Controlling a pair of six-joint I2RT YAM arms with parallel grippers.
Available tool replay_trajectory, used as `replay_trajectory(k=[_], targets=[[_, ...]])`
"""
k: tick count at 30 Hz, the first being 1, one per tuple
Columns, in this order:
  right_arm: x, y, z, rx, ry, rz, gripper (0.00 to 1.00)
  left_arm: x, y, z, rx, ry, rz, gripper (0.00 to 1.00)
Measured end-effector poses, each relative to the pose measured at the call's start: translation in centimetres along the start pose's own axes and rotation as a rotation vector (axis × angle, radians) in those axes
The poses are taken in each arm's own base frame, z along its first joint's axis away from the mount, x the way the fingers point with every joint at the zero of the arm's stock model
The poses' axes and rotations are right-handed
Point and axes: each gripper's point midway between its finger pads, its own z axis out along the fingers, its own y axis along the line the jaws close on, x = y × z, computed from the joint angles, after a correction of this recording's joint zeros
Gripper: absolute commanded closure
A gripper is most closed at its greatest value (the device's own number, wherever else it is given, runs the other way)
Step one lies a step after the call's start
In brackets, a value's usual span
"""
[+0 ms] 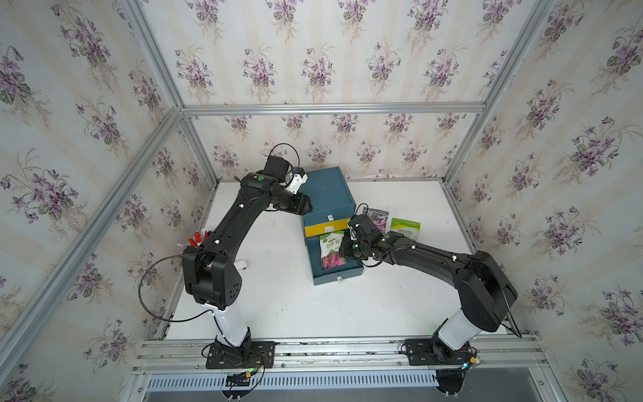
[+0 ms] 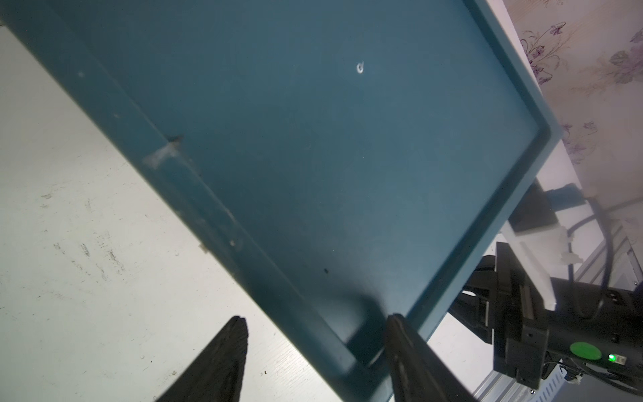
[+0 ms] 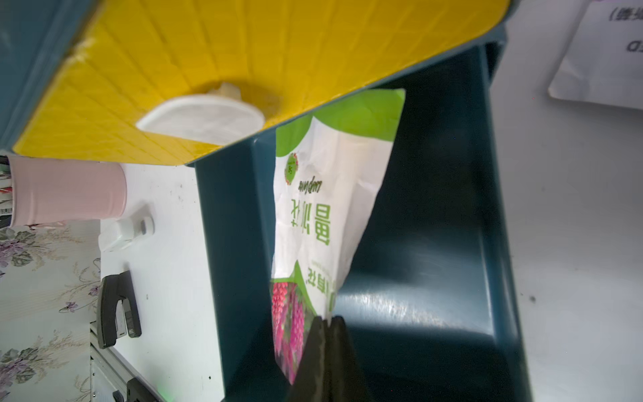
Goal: Take the seed bags out of the drawer
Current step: Pick up the seed packet from the drawer, then place the seed packet at the center of the board.
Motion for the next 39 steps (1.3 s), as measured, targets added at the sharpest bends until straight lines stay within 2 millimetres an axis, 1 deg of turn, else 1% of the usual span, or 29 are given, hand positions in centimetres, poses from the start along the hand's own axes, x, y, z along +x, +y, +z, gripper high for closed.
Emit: replay_trajectory(k=[7,10,14,17,22,27,31,35,39], targets=[[0.8,-0.6,-2.2,-0.003,-0.003,0.028,1.0,0.1,0.0,0.0,-0.002,0.004,0.0,0.34],[1.1,-1.2,-3.5,0.001,-0.014,0.051,1.0,0.1,0.0,0.0,-0.002,0.004,0.0,0.34],[0.9,-2.4,-5.6,0.013,-0.048,0.072,1.0,0.1,0.0,0.0,-0.002,0.004,0.0,0.34],[0.5,-3.7,-7.3,0.027,-0.081,0.102,1.0,0.1,0.0,0.0,-0.002,0.004,0.0,0.34],[-0.1,-6.6,-9.9,0.072,-0.132,0.153,1.0,0.1,0.0,0.0,-0.002,0.004,0.0,0.34],[-0.7,-10.5,-11.9,0.145,-0.18,0.209,1.0,0.1,0.0,0.0,-0.002,0.004,0.0,0.34],[0.4,-12.5,-11.8,0.181,-0.154,0.218,1.0,0.1,0.0,0.0,-0.002,0.004,0.0,0.34],[2.3,-14.3,-10.5,0.219,-0.097,0.221,1.0,0.1,0.0,0.0,-0.002,0.005,0.0,0.34],[4.0,-15.5,-9.1,0.239,-0.04,0.228,1.0,0.1,0.0,0.0,-0.001,0.005,0.0,0.34]])
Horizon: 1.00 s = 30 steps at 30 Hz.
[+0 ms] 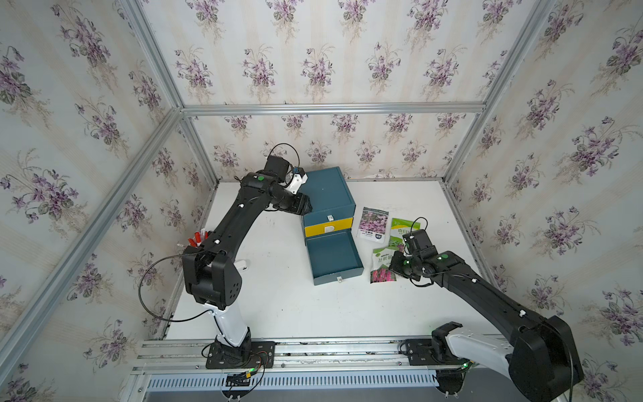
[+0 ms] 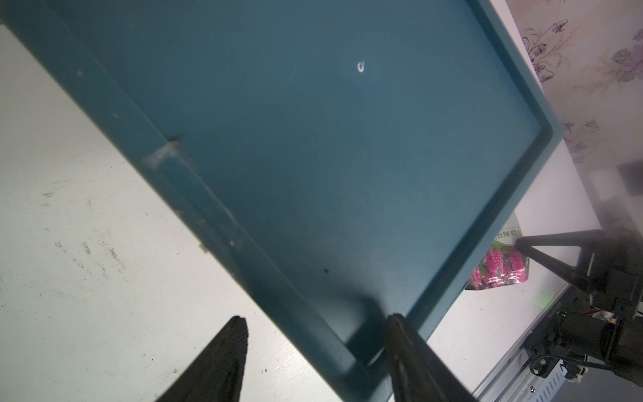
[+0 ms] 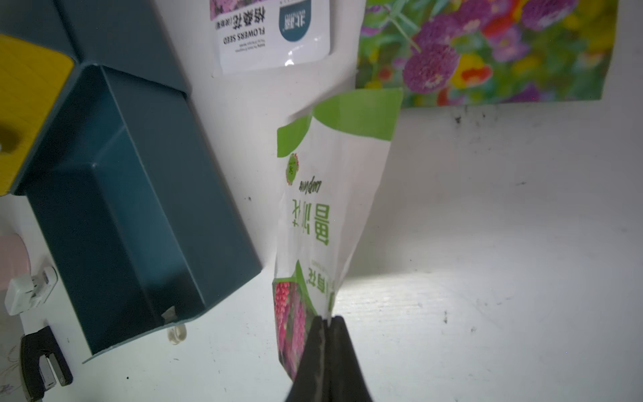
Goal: Take the seed bags out of the drawer
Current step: Place the seed packet at the center of the board.
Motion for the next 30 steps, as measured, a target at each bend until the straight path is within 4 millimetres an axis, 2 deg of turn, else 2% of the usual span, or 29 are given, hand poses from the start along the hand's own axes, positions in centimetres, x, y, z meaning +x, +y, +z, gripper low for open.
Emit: replay_trajectory(k=[7,16,19,22,24,27,30], targets=[[1.5,-1.8,2.1,0.053,0.055,-0.012,0.99,0.0,0.0,0.0,0.0,-0.001,0.0,0.34],[2.3,-3.6,3.1,0.122,0.075,-0.024,0.78,0.0,0.0,0.0,0.0,-0.001,0.0,0.34],[2.1,-3.6,3.0,0.125,0.068,-0.025,0.74,0.0,0.0,0.0,0.0,-0.001,0.001,0.34],[1.9,-3.4,2.7,0.114,0.052,-0.027,0.65,0.0,0.0,0.0,0.0,-0.001,0.001,0.34],[1.7,-3.1,2.4,0.095,0.039,-0.032,0.53,0.0,0.0,0.0,0.0,-0.001,0.001,0.34],[1.8,-1.8,1.7,0.04,0.02,-0.064,0.36,0.0,0.0,0.0,0.0,-0.001,0.001,0.34],[2.4,0.0,1.1,-0.024,0.008,-0.127,0.27,0.0,0.0,0.0,0.0,-0.001,0.001,0.34]])
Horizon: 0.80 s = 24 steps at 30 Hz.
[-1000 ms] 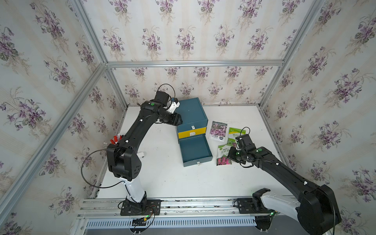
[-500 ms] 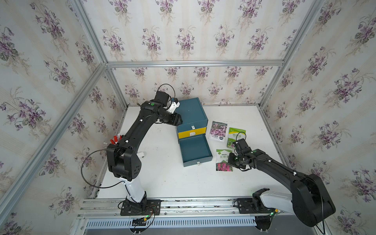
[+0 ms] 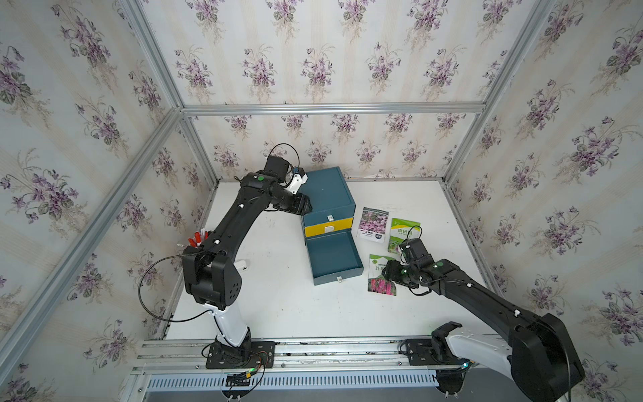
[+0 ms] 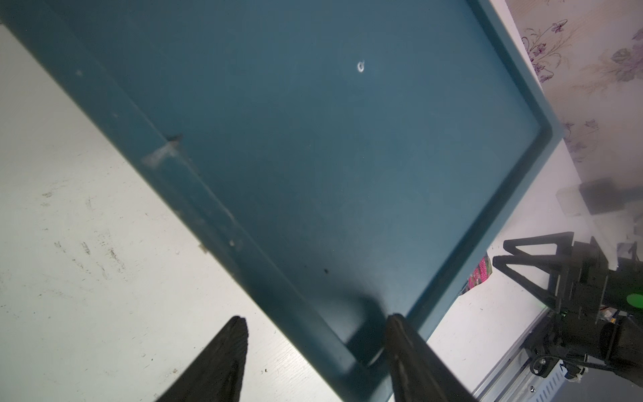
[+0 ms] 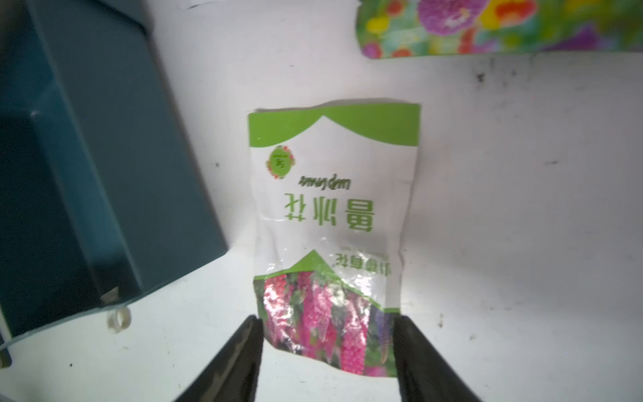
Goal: Take the seed bags out of the drawer
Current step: Place the seed packet at the center of the board, then close the drawer in the storage box.
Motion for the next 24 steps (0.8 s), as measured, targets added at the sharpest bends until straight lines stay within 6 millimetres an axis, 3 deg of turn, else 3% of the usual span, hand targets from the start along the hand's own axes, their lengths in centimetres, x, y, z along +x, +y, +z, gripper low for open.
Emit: replay_trajectory(k=[12,19,24], targets=[[5.0,7.0,-0.1,-0.162,0.039,-0.238,0.1,0.0,0.0,0.0,-0.001,0.001,0.0,0.34],[6.1,10.9,0.5,-0.196,0.014,-0.344,0.07,0.0,0.0,-0.1,-0.001,0.004,-0.001,0.34],[6.8,12.4,1.4,-0.198,-0.005,-0.377,0.07,0.0,0.0,-0.1,-0.001,0.004,-0.002,0.34]])
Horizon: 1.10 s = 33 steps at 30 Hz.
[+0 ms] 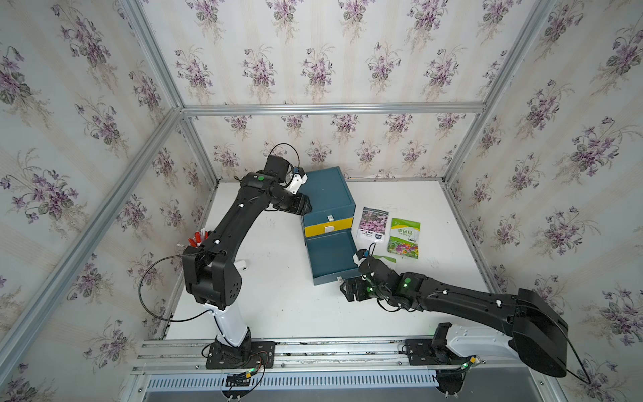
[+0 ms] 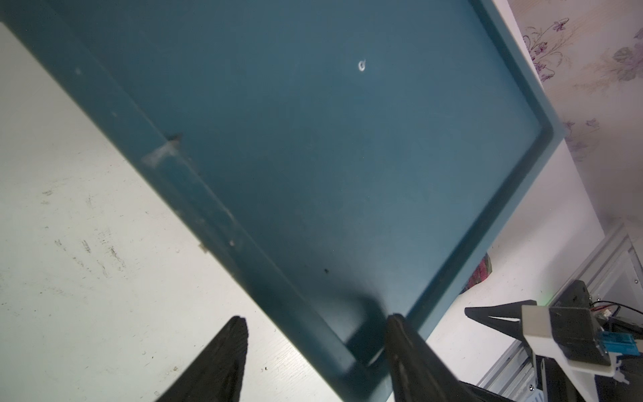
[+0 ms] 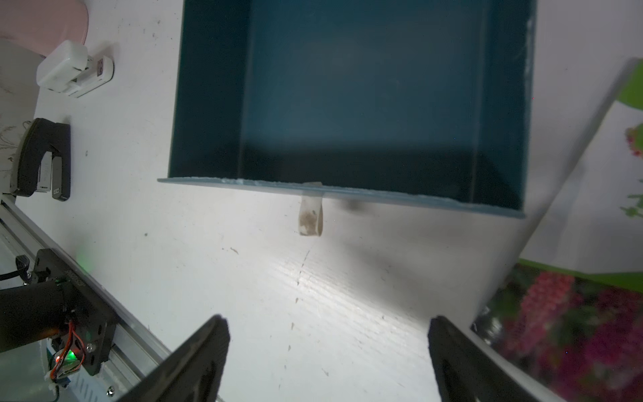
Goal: Take the seed bags out of the drawer
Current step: Close the drawer in the storage box.
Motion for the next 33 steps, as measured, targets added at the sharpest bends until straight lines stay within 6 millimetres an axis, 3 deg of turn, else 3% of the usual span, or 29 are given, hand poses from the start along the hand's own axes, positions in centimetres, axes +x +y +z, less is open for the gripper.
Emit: replay_trajectory(k=[7,21,33], targets=[[-0.2,1.3,1.5,0.005,-0.045,-0.036,0.08,0.0,0.0,0.0,0.0,0.001,0.0,0.34],[-1.7,2.0,4.6,0.039,-0.129,-0.066,0.19,0.0,0.0,0.0,0.0,0.001,0.0,0.34],[-4.5,3.2,5.5,0.055,-0.227,-0.116,0.23,0.1,0.0,0.1,0.008,-0.002,0.006,0.34]])
